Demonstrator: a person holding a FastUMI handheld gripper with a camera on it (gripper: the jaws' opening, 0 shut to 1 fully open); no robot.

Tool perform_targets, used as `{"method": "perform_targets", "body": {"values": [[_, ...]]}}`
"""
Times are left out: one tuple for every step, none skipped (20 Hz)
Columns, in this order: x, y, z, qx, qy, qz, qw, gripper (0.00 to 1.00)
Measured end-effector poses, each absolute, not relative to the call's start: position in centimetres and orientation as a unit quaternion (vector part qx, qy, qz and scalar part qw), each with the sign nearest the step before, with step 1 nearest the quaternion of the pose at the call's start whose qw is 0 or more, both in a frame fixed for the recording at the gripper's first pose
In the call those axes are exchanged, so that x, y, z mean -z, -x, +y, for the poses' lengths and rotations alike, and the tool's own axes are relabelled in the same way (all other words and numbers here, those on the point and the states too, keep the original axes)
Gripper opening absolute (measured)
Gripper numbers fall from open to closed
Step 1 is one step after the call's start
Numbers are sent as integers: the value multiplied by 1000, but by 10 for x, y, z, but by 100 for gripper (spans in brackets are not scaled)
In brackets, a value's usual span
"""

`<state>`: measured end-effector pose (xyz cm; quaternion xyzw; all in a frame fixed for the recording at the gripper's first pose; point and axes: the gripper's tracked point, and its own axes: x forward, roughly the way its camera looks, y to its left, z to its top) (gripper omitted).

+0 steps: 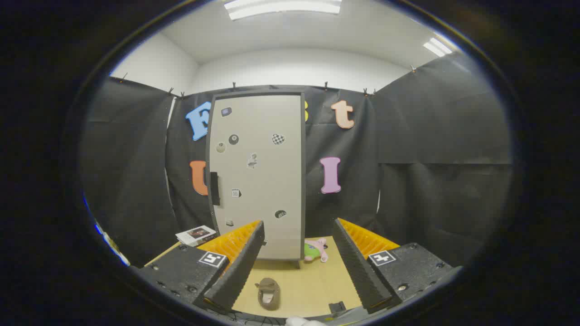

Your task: Open the shoe cabinet door, grab the shoes and put them into the shoe cabinet, then close the shoe cabinet door.

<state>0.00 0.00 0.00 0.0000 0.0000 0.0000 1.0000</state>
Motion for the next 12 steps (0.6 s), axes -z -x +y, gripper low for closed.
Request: {"method": "perform_targets", "body": {"values": [[-1,2,0,1,3,-1,1000,99],[-2,2,1,2,5,-2,1000,99],[-3,2,1,3,5,-3,1000,99],[-4,3,1,4,4,-4,1000,99],[-4,3,1,7,2,-3,1000,99],[-3,4,1,8,1,-1,1000,99],[-2,3,2,8,2,0,1000,99],[-2,3,2,10,3,1,1000,99],[-2,4,3,10,4,1,1000,99],[-1,4,4,9,4,2,1000,99],[-2,4,6,9,6,2,1000,99],[1,4,7,10,7,4,1000,99]]}}
